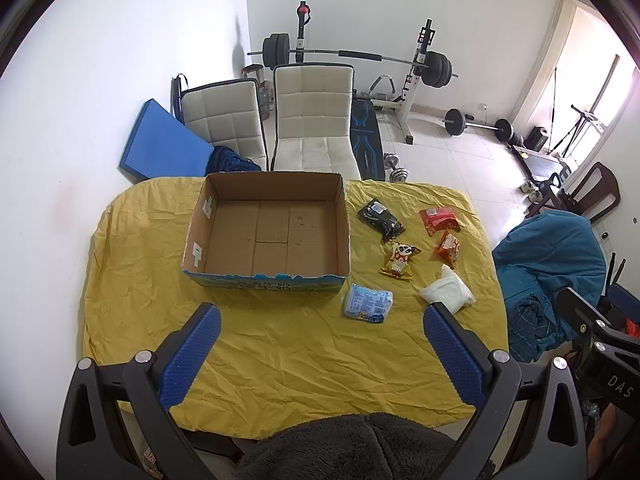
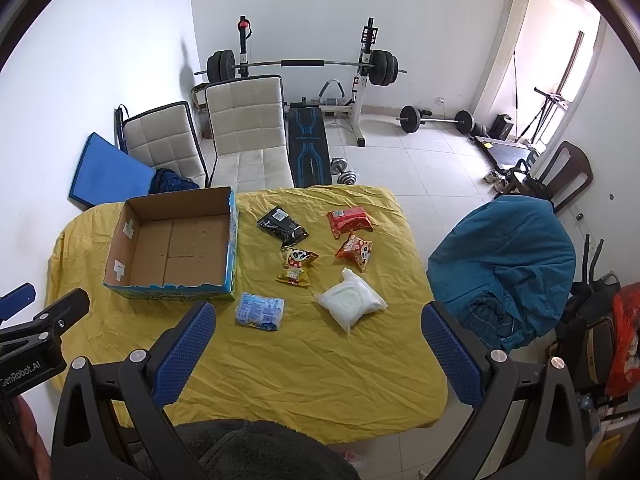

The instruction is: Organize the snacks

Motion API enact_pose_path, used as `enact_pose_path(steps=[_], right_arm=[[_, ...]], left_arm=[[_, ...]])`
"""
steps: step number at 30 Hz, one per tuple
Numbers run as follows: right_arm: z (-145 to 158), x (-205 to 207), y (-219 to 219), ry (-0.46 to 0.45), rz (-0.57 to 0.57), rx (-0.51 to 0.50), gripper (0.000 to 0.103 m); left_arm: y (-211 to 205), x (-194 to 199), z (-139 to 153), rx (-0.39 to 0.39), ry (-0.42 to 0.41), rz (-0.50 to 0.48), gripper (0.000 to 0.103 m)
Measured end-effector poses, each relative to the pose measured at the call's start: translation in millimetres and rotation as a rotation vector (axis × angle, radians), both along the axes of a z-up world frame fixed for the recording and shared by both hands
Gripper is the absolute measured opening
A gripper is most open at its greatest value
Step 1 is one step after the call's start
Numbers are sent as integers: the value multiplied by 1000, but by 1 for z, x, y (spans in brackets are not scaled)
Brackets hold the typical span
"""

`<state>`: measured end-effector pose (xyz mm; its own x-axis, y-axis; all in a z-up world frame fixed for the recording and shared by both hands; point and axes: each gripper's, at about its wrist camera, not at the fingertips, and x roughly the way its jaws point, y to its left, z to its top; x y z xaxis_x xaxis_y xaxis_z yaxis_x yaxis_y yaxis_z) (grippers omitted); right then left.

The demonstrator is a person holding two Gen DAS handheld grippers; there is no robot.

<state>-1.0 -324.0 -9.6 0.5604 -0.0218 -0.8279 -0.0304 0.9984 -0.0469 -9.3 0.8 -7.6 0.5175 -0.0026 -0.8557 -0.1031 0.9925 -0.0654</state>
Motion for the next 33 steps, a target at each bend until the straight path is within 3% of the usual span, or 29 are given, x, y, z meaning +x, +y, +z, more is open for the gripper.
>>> enact_pose_path(steps=[33], right_arm=[[14,1,5,-24,7,3,103]], left_arm=[[1,-3,14,7,-29,12,103]])
